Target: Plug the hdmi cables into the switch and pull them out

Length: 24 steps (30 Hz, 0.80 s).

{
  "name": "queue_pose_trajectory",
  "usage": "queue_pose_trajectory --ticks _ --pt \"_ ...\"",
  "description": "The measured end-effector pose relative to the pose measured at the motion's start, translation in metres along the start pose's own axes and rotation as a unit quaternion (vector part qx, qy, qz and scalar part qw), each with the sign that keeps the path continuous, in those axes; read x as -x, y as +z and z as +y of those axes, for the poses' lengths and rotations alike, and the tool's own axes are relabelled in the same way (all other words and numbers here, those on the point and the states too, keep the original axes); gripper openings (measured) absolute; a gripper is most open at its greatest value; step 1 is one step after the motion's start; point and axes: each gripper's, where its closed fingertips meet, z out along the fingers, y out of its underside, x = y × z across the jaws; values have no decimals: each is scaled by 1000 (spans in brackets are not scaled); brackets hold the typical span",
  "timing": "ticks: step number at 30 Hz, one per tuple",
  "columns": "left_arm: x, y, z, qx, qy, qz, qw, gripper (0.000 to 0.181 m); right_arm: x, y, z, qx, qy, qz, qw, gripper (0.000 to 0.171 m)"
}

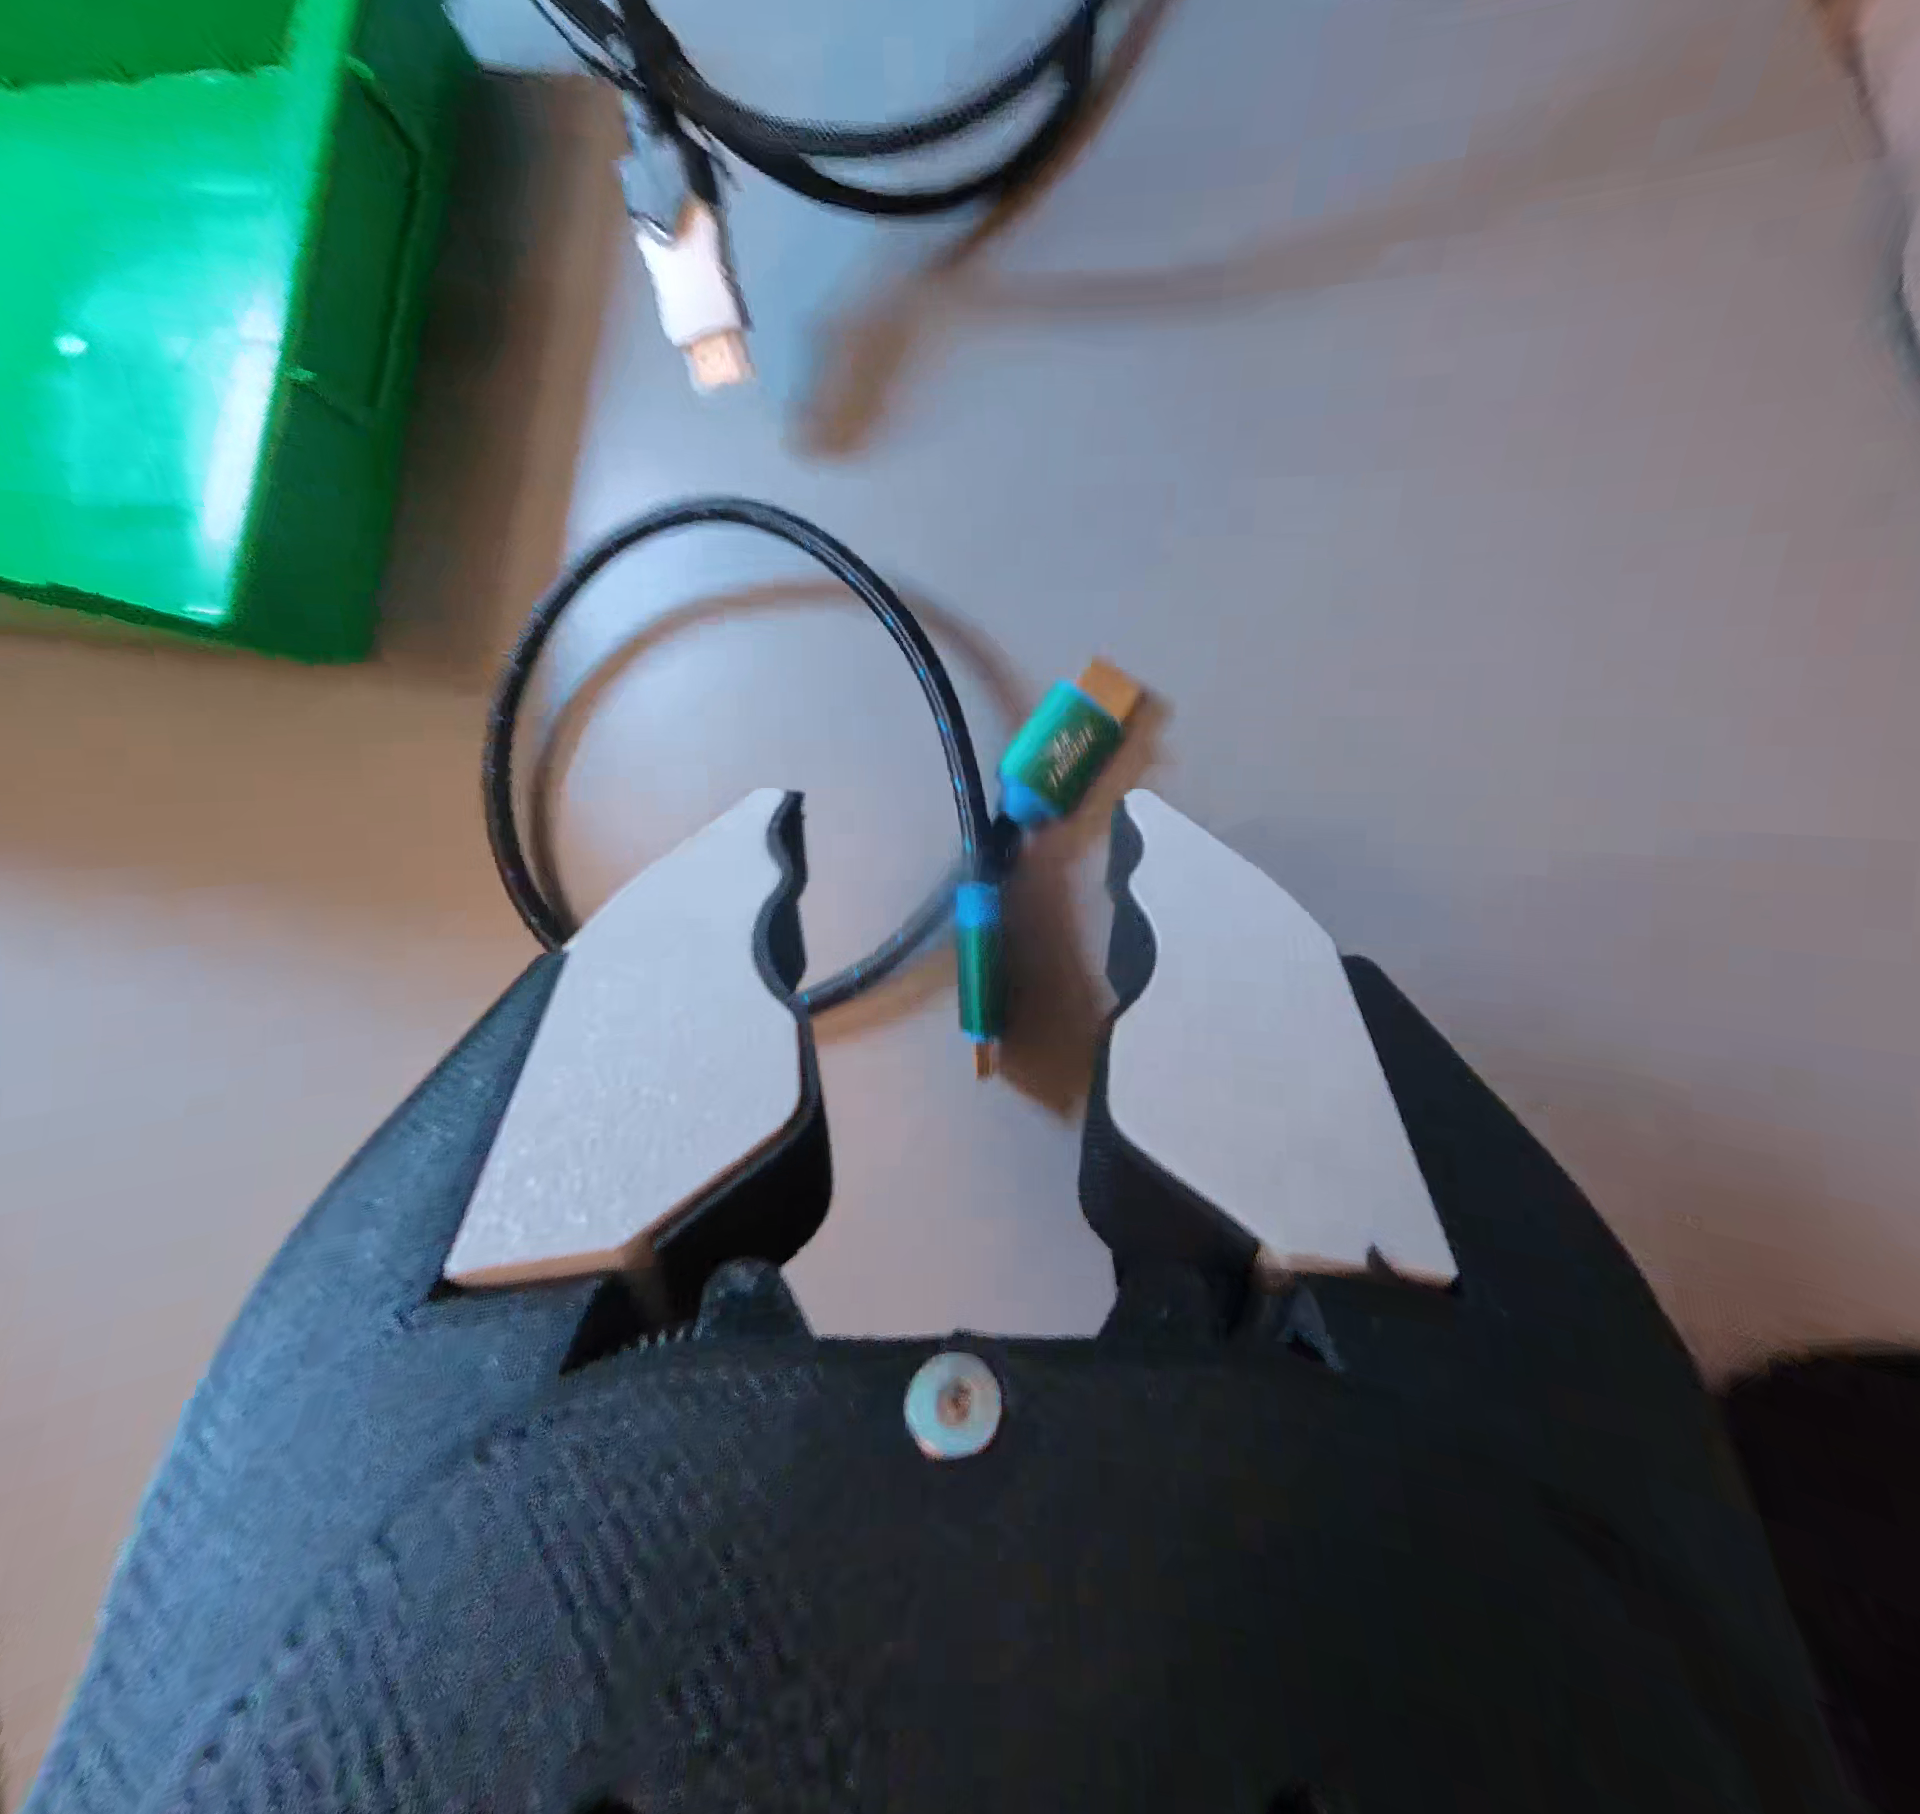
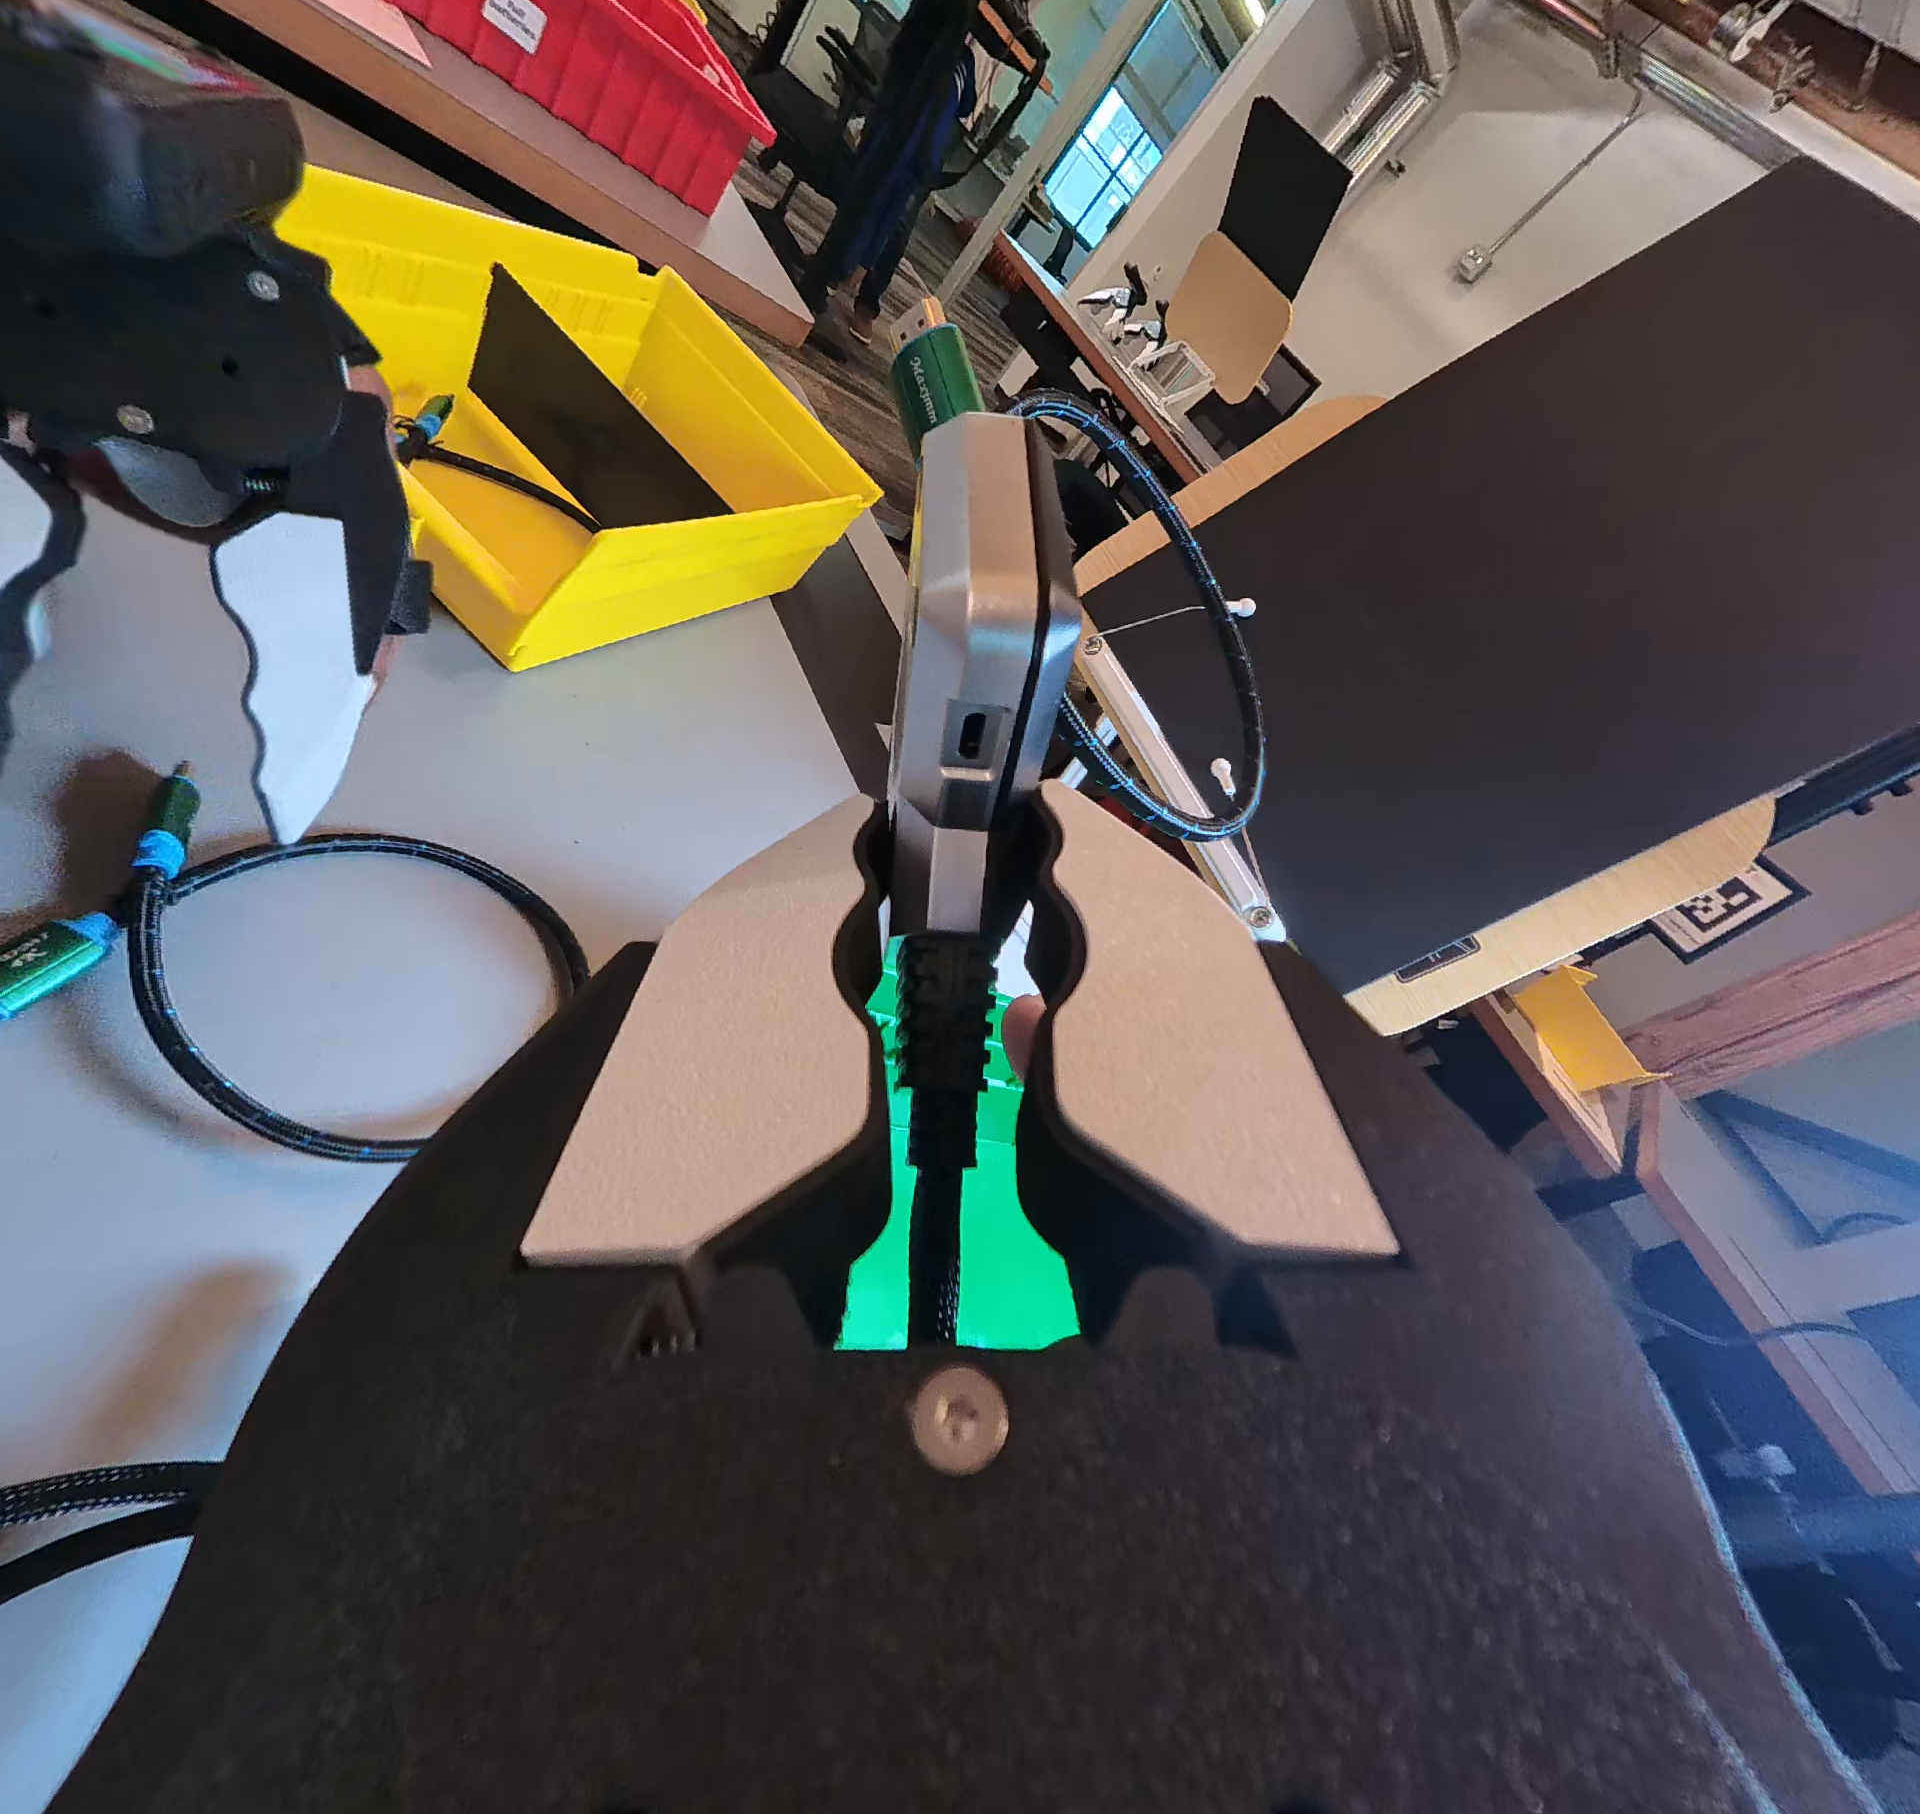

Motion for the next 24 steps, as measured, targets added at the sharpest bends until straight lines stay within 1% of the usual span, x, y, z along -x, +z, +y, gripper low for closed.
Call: queue_pose_trajectory --ticks 2,4,7,9,10,11,12,13,14,16,19,22,24 --pt "-3 3 16 53 28 20 998 58 1 1 0 -1 2 -3 1000 24" --pt "-4 13 25 85 47 42 994 56 3 3 -1 1 1 -6 1000 24" --pt "3 33 34 114 38 49 992 43 5 2 -1 5 -3 -8 1000 24" --pt "0 36 29 97 -17 63 993 20 4 1 -1 6 -3 -7 1000 24" --pt "6 35 31 104 -53 39 992 14 2 0 0 5 -1 -5 1000 24" --pt "13 33 33 107 -105 5 989 14 0 -1 0 3 2 -3 1000 24" --pt "13 29 32 95 -167 -7 981 14 -1 -1 1 2 6 -2 1000 24" --pt "7 26 27 73 -221 -3 973 14 -3 -1 2 1 9 0 1000 24" --pt "1 21 23 53 -254 -1 966 14 -4 0 3 2 11 1 1000 24" --pt "-15 12 14 25 -253 3 967 14 -3 1 5 8 10 2 1000 24" --pt "-34 2 1 3 -212 1 977 24 0 4 4 13 4 -1 1000 24" --pt "-39 4 2 31 -165 -23 986 28 4 6 2 14 -1 -5 1000 24" --pt "-43 14 9 64 -162 -21 984 30 5 6 2 17 -4 -5 1000 24"
